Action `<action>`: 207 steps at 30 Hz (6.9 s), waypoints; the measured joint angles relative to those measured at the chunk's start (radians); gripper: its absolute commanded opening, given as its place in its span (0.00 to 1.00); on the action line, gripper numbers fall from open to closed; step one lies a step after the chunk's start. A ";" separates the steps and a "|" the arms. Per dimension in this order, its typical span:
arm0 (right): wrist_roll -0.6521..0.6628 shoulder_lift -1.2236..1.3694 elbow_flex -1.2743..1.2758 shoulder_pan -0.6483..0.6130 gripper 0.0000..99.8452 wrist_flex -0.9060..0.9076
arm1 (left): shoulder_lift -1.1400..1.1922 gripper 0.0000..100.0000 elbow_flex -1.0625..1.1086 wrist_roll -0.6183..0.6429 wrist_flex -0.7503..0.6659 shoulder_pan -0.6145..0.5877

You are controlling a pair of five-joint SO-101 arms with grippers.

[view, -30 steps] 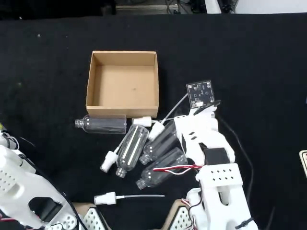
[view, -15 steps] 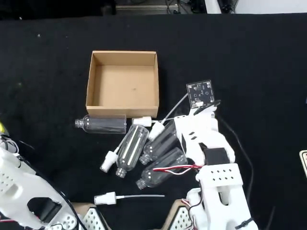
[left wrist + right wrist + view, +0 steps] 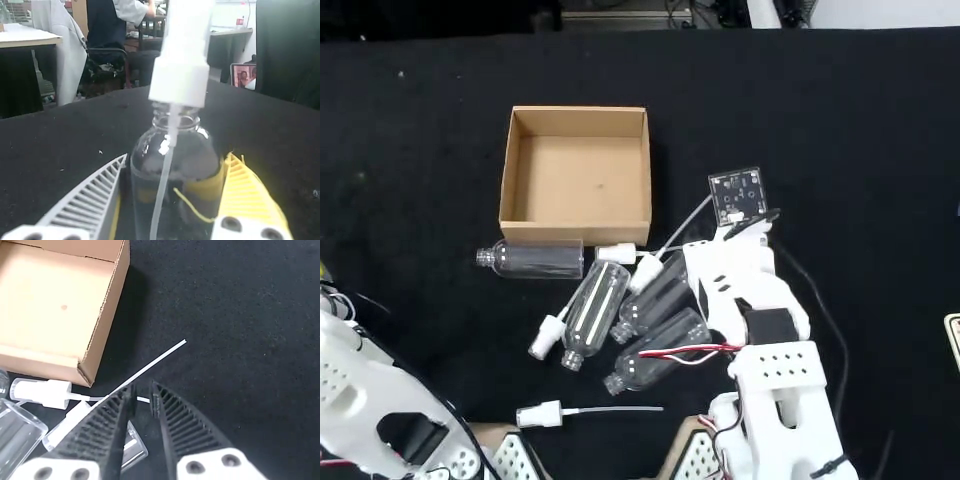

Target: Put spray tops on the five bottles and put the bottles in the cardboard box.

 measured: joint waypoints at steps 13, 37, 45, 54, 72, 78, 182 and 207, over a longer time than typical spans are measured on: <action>0.000 0.000 0.000 0.000 0.02 0.000 | -0.020 0.27 -0.012 0.000 0.000 0.000; 0.000 0.000 0.000 0.000 0.02 0.000 | -0.354 0.27 0.003 0.000 0.488 0.035; 0.000 0.000 0.000 0.000 0.02 0.000 | -0.356 0.27 0.028 0.000 0.488 0.035; 0.000 0.000 0.000 0.000 0.02 0.000 | -0.356 0.27 0.031 -0.054 0.488 0.035; 0.000 0.000 0.000 0.000 0.02 0.000 | -0.356 0.02 0.031 -0.077 0.488 0.035; 0.000 0.000 0.000 0.000 0.02 0.000 | -0.356 0.03 0.031 -0.077 0.488 0.043; 0.000 0.000 0.101 0.000 0.02 -0.169 | 0.068 0.31 -0.684 0.006 0.721 1.016; 0.000 0.000 0.101 0.000 0.02 -0.170 | -0.109 0.32 -0.583 0.006 0.775 1.016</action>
